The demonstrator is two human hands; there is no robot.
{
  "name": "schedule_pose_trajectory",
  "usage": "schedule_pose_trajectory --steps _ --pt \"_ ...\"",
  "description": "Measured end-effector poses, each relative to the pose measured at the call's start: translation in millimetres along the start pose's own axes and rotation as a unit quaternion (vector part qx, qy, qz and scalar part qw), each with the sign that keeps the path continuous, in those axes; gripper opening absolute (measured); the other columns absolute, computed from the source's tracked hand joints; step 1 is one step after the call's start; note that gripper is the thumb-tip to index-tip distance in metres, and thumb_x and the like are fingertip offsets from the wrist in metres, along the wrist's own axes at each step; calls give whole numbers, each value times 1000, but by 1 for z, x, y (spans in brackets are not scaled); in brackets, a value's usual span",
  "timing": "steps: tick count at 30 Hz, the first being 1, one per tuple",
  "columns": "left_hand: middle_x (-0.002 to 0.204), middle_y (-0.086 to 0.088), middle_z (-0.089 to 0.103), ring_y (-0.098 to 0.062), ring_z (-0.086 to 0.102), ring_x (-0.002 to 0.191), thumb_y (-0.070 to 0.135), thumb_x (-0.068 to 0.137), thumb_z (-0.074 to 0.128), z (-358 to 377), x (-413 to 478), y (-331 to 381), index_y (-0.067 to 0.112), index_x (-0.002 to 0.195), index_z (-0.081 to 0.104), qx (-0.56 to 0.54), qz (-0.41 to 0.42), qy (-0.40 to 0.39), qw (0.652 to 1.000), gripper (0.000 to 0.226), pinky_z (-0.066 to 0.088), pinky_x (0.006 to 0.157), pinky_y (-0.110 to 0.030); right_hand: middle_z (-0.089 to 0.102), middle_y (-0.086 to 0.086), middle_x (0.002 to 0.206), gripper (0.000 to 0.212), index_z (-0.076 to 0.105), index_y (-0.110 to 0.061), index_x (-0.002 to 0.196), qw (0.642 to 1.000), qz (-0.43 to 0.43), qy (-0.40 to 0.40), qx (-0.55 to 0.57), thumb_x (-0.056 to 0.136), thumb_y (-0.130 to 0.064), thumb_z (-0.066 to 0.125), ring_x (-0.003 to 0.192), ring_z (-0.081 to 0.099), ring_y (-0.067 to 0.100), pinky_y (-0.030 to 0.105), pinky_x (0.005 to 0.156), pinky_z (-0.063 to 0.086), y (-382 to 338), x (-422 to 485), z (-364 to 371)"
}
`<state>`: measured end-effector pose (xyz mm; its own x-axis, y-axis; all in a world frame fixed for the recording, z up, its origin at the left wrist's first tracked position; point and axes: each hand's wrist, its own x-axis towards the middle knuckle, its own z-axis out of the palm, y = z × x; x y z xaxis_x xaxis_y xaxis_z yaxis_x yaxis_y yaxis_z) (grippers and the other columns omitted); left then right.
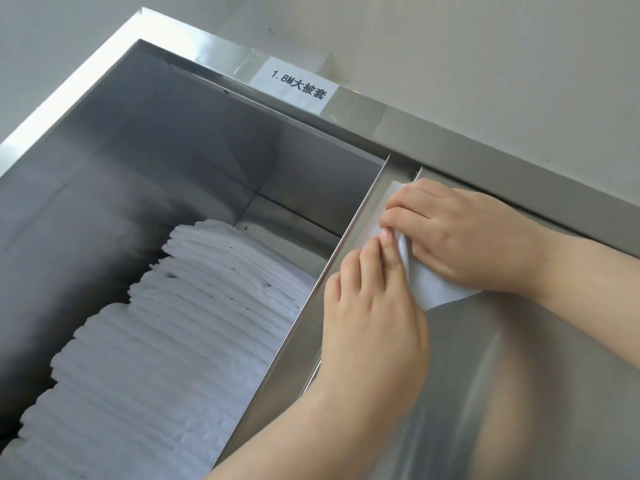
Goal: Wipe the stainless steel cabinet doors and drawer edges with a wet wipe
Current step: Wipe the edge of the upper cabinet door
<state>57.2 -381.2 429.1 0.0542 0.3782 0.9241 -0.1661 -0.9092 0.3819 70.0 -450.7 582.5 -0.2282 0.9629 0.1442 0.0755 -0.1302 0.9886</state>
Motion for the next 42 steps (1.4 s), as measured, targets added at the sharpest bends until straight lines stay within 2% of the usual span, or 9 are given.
schedule_pose_trajectory --steps 8,14,18,25,28,33,36,39,42 --pt "138 -4 35 -25 35 118 25 85 22 3 29 5 8 149 18 -12 29 -2 1000 66 28 98 -32 60 13 101 29 61 -3 96 1000 21 -4 -18 81 -10 37 94 59 34 43 72 52 21 5 -3" --pt "143 -5 33 -26 34 121 21 90 32 6 25 -2 8 149 17 -27 49 1 998 63 29 96 -33 59 13 101 30 60 -3 97 1000 27 -3 -5 82 -9 36 97 57 34 42 78 51 18 4 -2" --pt "143 -5 35 -26 37 120 19 89 31 6 18 -4 7 149 20 -14 47 5 999 62 31 93 -32 57 12 103 31 60 -5 100 999 27 -14 22 85 -12 34 98 54 33 40 85 46 13 3 -3" --pt "142 -8 38 -28 39 120 18 89 34 3 -3 -12 6 147 25 -26 36 -9 999 60 34 94 -35 54 7 102 28 59 -10 100 995 43 -45 79 85 -6 37 91 49 28 43 80 45 -9 3 -7" --pt "145 -5 34 -25 33 123 26 87 20 -3 -18 -15 8 149 19 -31 25 -30 999 64 29 98 -33 54 7 101 29 59 -10 100 993 32 -55 97 85 -9 34 92 49 28 43 80 46 -21 1 -8" --pt "151 0 21 -17 18 131 41 92 12 -11 -52 -19 15 151 10 -86 -10 -71 994 64 17 103 -26 57 8 100 33 60 -8 97 993 4 -63 101 82 -16 32 92 51 28 42 80 46 -52 -3 -7" --pt "153 3 16 -12 12 133 48 87 5 -17 -77 -25 17 151 7 -90 -26 -94 991 71 11 103 -21 57 6 98 36 60 -10 96 991 -16 -73 107 81 -18 28 88 51 27 39 80 45 -75 -7 -7" --pt "154 3 14 -12 10 134 49 88 4 -22 -104 -32 16 152 7 -83 -42 -109 990 72 8 105 -20 57 7 96 34 60 -10 95 989 -41 -85 118 80 -16 30 86 51 28 40 80 45 -100 -10 -7" --pt "155 -2 15 -15 13 136 47 91 8 -26 -133 -39 12 151 12 -67 -58 -124 988 70 9 109 -23 58 10 94 37 60 -7 94 987 -65 -81 121 81 -16 27 85 52 31 42 89 42 -129 -15 -4"
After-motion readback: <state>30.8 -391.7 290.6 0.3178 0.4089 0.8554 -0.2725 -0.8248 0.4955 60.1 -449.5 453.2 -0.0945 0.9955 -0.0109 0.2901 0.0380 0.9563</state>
